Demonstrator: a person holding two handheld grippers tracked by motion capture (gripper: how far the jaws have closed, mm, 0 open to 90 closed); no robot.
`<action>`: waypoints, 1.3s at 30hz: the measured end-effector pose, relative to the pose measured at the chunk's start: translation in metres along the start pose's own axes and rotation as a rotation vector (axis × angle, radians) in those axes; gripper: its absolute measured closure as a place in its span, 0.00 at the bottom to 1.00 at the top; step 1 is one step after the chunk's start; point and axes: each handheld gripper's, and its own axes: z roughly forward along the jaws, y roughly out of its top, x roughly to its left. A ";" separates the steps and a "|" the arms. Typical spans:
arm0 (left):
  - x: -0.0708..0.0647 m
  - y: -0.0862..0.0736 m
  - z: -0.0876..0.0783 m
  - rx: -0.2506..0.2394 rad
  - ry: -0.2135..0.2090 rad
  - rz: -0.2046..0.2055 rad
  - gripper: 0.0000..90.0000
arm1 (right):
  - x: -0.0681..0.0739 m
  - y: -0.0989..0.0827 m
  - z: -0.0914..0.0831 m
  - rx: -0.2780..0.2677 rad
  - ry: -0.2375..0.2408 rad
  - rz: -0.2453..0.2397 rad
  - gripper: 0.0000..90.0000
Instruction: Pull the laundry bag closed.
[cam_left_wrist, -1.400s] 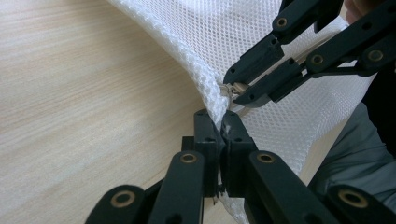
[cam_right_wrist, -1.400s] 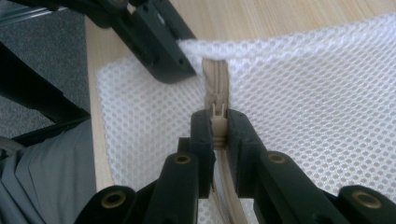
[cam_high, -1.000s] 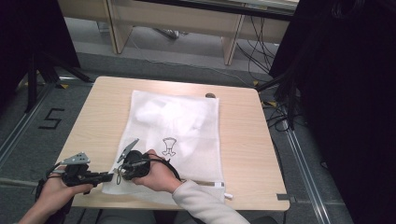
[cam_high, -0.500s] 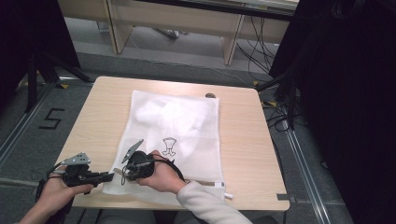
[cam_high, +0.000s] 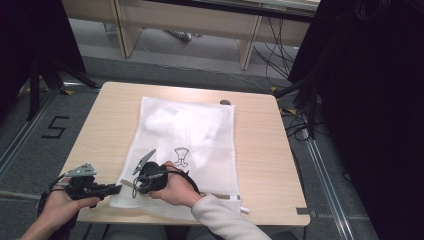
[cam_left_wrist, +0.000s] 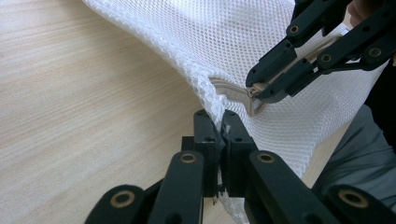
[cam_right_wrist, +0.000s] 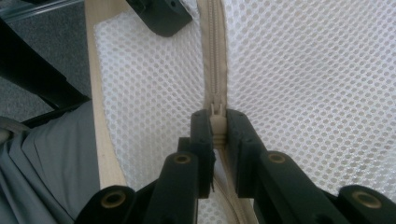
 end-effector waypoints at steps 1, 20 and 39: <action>-0.001 -0.001 0.001 -0.026 0.003 -0.009 0.96 | 0.000 -0.001 0.000 0.001 0.006 0.008 0.91; 0.001 0.000 -0.001 0.002 0.004 -0.002 0.96 | 0.000 -0.004 -0.002 0.020 0.000 0.013 0.92; 0.002 0.000 -0.002 -0.003 0.003 -0.008 0.96 | -0.004 -0.011 -0.005 0.055 0.008 0.008 0.92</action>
